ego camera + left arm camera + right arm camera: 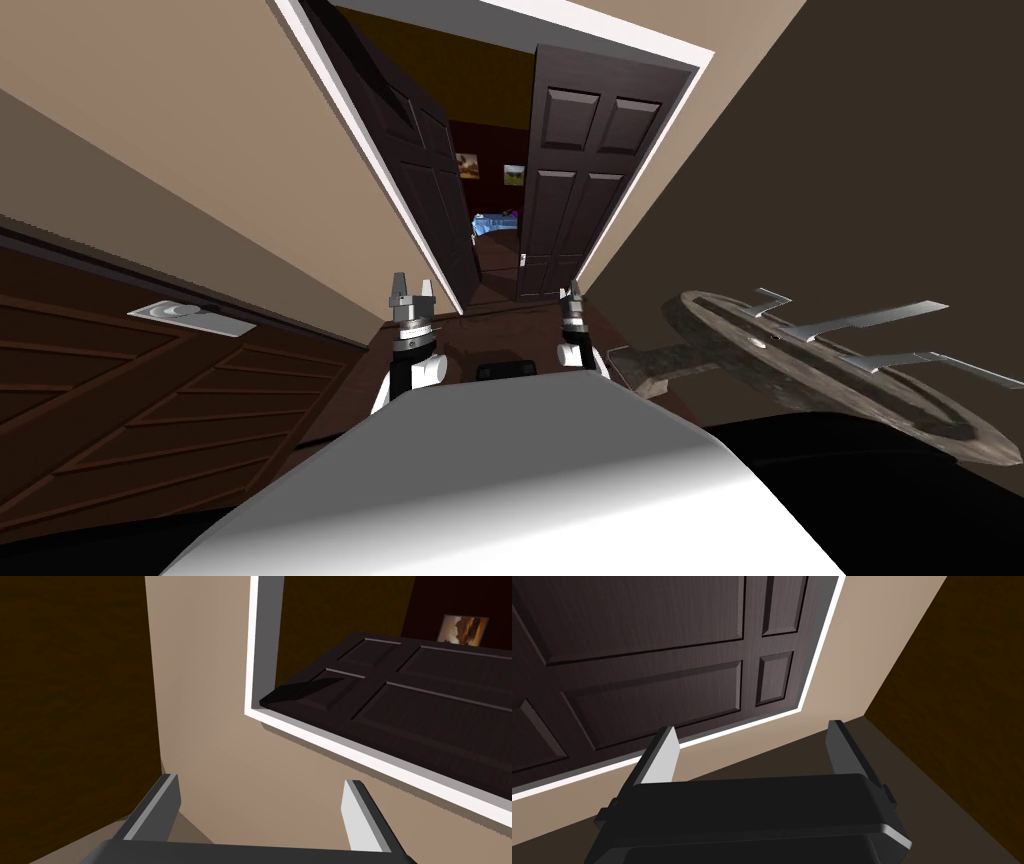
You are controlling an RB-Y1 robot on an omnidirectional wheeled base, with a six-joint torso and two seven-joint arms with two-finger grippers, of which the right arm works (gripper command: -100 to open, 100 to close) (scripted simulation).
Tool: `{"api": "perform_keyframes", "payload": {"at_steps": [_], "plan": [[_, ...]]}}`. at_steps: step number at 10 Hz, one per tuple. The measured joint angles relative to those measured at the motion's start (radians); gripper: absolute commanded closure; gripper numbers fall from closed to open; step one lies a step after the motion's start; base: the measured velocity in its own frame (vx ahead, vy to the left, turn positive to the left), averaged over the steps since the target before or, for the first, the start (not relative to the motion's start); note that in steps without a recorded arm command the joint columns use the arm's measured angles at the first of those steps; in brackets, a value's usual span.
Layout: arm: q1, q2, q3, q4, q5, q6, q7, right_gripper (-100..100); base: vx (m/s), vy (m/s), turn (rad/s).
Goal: Push the door open
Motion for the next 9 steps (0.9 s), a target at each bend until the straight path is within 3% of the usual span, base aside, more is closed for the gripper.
{"api": "perform_keyframes", "payload": {"at_steps": [9], "plan": [[-0.103,-0.046,-0.018,0.249,-0.022,-0.058,-0.021,-100,0.100,-0.014,0.054]]}}
